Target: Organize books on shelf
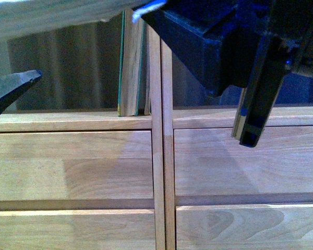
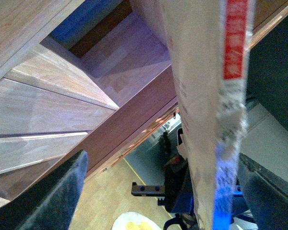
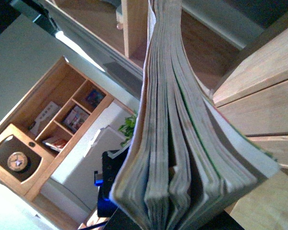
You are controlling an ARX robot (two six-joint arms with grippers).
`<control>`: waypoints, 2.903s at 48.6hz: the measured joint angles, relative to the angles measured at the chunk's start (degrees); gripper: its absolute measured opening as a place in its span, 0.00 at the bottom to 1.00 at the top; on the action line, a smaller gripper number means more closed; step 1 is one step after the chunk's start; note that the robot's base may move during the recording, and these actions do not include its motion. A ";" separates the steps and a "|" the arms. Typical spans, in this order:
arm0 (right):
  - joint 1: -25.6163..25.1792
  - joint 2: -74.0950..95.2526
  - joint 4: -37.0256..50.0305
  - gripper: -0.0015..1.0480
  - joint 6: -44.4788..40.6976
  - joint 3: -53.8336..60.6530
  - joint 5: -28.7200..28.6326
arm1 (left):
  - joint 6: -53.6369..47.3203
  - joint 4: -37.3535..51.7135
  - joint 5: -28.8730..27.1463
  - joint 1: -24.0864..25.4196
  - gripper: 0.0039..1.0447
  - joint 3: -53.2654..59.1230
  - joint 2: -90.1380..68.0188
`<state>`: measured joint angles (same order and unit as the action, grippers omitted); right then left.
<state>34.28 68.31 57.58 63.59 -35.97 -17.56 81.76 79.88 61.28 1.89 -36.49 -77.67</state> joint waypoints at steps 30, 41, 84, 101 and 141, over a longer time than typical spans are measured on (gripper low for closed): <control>3.65 -1.20 -1.38 0.07 -0.02 2.49 3.76 | 3.17 0.04 0.39 -0.02 0.06 0.00 0.09; 6.01 -1.29 -0.63 0.07 0.00 3.82 5.77 | 5.09 0.04 1.79 0.37 0.06 0.00 0.09; -31.61 -21.84 -12.96 0.93 -1.51 10.73 -20.11 | -6.03 -8.00 -11.04 0.59 0.06 -4.28 6.91; -47.63 -28.35 -10.49 0.93 3.58 14.64 -27.10 | -43.65 -40.48 -32.96 -1.33 0.06 -21.75 4.07; -54.88 -44.09 -26.23 0.93 -8.66 22.88 -30.18 | -92.21 -50.95 -57.81 -13.73 0.06 -58.49 -31.08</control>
<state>-20.60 24.23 31.35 54.94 -13.08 -47.75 -10.46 28.93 3.46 -11.84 -94.98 -108.75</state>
